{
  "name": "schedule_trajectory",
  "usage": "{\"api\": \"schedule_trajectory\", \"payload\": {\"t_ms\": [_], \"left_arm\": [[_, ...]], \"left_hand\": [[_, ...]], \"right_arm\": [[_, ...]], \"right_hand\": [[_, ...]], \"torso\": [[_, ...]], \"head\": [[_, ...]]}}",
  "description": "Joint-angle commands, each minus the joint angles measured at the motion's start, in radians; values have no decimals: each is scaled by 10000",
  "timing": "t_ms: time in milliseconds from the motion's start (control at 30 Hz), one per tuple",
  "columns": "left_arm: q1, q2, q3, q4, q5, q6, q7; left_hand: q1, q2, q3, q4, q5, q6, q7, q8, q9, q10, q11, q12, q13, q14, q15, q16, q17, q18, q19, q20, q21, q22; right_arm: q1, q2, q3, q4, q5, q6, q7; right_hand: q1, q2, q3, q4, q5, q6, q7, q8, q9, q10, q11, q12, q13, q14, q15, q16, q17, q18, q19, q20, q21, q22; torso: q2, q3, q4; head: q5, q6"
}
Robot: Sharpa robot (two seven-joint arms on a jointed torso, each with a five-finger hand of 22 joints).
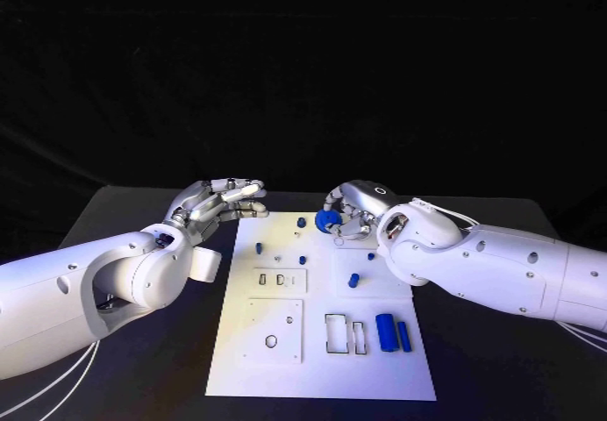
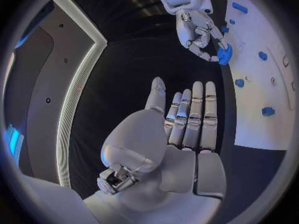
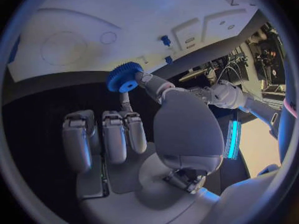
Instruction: Assemble the parts on the task board
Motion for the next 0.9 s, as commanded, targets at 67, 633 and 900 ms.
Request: {"api": "schedule_trajectory", "payload": {"t_ms": [67,633,900], "left_arm": [[11,38,7,14,20,184,46],[13,79,7,10,21,165,56],[13,97,8,-5,21,158,66]], "left_hand": [[-112,20,-104,-63,-60,-60,42,-65,8,-65,30,-7,10,-93,-7,33,8,179,-73,22,-7,-9],[-123,26,-95,-64,-59,-62,44,-68,14,-71,31,-5,11,-103,-6,33,19,179,-80,23,-7,-10],[-123,26,-95,-64,-59,-62,44,-68,14,-71,31,-5,11,-103,-6,33,19,179,-80,23,-7,-10]], "right_arm": [[6,319,-21,-43,-1044,-166,-457],[-337,1492,-131,-814,-1388,13,-640],[-432,1735,-148,-1015,-1493,96,-584]], "right_hand": [[-5,32,55,-13,6,561,-483,116,661,993,-69,58,2538,1028,-76,40,2632,-142,1028,-67,44,2631],[-72,8,89,15,-29,552,-478,82,642,994,-67,57,2538,1028,-83,40,2632,-142,1028,-80,44,2631],[-109,-24,97,24,-51,547,-476,63,631,1000,-67,64,2545,1028,-84,40,2632,-142,1028,-84,44,2631]], "torso": [[16,-22,32],[49,-28,48],[48,-34,69]], "head": [[35,-12],[129,-71],[142,-94]]}}
